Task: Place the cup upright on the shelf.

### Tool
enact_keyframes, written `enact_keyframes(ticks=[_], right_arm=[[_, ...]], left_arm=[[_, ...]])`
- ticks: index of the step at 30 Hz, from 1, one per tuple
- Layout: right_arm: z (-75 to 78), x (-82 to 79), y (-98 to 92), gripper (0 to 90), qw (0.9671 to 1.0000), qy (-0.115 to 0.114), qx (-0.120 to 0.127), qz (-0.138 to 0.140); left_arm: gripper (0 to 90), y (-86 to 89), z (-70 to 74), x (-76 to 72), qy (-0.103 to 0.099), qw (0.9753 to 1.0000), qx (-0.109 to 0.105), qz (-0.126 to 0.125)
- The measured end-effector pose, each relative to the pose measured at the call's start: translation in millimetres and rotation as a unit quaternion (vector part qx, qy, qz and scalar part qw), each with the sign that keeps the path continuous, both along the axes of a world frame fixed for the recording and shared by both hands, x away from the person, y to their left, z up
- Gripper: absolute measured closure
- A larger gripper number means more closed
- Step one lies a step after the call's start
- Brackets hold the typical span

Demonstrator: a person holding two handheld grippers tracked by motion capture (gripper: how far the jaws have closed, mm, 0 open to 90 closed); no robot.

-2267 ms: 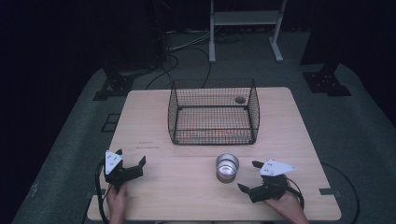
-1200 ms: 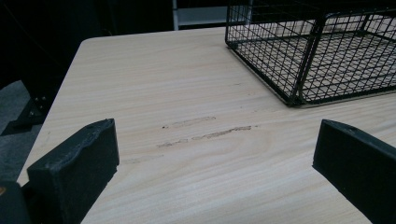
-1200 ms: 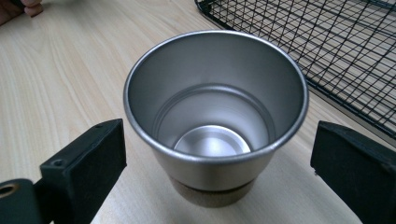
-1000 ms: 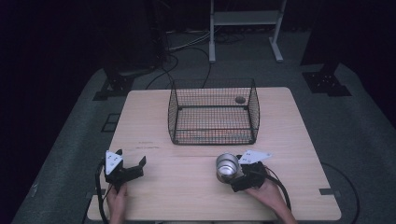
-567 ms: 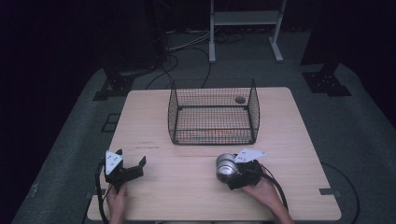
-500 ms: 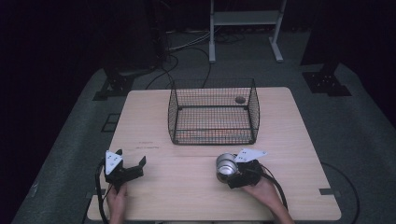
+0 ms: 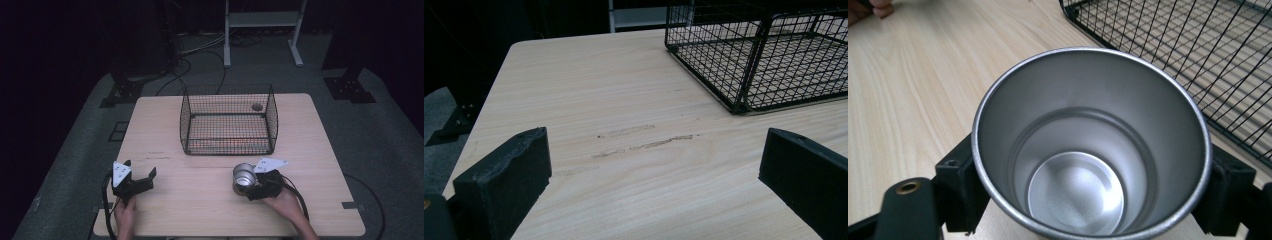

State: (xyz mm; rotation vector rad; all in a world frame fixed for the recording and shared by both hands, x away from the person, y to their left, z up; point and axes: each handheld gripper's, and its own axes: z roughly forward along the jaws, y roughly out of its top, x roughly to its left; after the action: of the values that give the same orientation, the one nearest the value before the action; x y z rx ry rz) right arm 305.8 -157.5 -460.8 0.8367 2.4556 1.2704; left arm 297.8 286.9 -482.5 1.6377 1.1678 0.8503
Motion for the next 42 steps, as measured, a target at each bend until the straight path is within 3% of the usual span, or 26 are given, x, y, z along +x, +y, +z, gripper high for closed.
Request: enact_keyframes(ticks=[5, 9, 13, 20, 42], right_arm=[[15.2, 1.2, -3.1, 17.9, 0.9999, -0.004, 0.012, 0.008], [26.2, 4.1, -6.0, 17.9, 0.9997, 0.004, 0.020, 0.012], [35.5, 8.7, -8.5, 17.9, 0.9996, 0.010, 0.013, 0.021], [52.1, 15.5, -12.9, 17.9, 0.9989, 0.018, 0.032, 0.030], [102.0, 40.1, -1.1, 17.9, 0.9977, 0.007, 0.029, 0.061]], left_arm=[[0.0, 0.0, 0.0, -0.1, 0.001, 1.0000, 0.000, 0.000], [0.0, -0.1, -0.1, -0.2, 0.000, 1.0000, -0.001, 0.000], [0.0, -0.1, -0.1, -0.2, 0.000, 1.0000, 0.000, 0.000], [0.0, -0.1, -0.1, -0.2, 0.001, 1.0000, 0.001, 0.001], [0.0, -0.2, 0.0, -0.2, 0.001, 1.0000, -0.001, 0.001]])
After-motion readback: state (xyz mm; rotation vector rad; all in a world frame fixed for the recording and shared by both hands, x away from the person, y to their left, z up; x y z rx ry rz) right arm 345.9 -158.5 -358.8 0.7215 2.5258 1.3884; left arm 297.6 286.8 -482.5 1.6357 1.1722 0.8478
